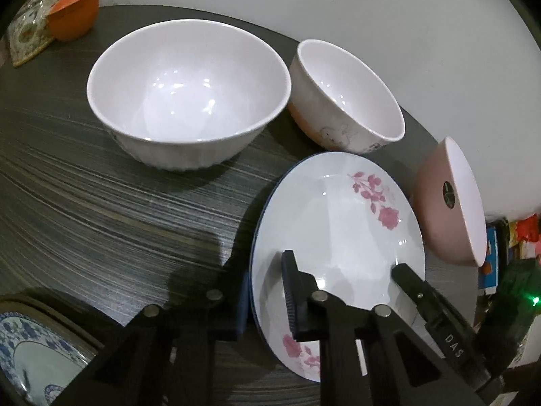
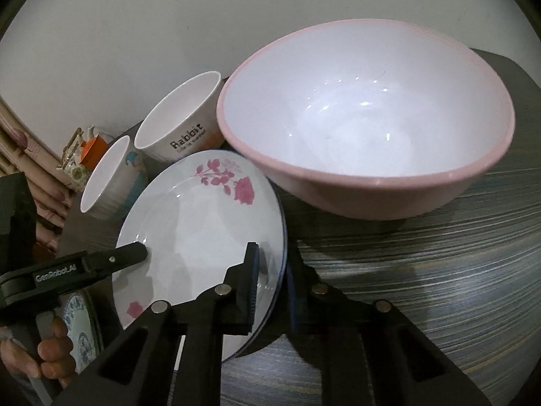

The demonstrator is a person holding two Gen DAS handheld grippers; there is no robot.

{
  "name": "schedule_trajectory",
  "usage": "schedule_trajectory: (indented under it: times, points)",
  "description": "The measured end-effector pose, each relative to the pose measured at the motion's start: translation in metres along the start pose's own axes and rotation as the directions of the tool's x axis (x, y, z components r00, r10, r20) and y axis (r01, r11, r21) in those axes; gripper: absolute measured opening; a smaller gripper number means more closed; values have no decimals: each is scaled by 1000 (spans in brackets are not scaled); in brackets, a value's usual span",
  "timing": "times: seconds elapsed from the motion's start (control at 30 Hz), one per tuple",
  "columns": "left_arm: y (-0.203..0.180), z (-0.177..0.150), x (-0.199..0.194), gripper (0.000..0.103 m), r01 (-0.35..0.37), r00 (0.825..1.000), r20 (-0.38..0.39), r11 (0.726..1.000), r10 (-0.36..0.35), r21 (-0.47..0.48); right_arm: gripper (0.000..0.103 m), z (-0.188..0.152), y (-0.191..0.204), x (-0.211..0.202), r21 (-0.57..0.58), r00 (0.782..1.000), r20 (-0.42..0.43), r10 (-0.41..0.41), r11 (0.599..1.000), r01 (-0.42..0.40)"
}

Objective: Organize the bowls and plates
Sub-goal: 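Close the left gripper on the pink-flower plate rim while the right gripper holds it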

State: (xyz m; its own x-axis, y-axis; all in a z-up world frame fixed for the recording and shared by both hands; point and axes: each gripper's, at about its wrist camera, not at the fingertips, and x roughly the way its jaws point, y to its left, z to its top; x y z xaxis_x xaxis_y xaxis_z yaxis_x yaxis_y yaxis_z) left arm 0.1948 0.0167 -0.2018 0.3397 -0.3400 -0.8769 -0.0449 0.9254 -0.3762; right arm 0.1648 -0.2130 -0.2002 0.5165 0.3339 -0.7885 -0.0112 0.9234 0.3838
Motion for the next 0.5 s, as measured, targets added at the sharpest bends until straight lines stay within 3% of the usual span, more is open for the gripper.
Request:
schedule_trajectory:
  times: [0.27, 0.5]
  points:
    - [-10, -8, -4, 18, -14, 999, -43, 999, 15, 38, 14, -3, -3, -3, 19, 1000, -29, 5, 1000, -4]
    - [-19, -34, -12, 18, -19, 996, -88, 998, 24, 62, 13, -17, -4, -14, 36, 996, -84, -5, 999, 8]
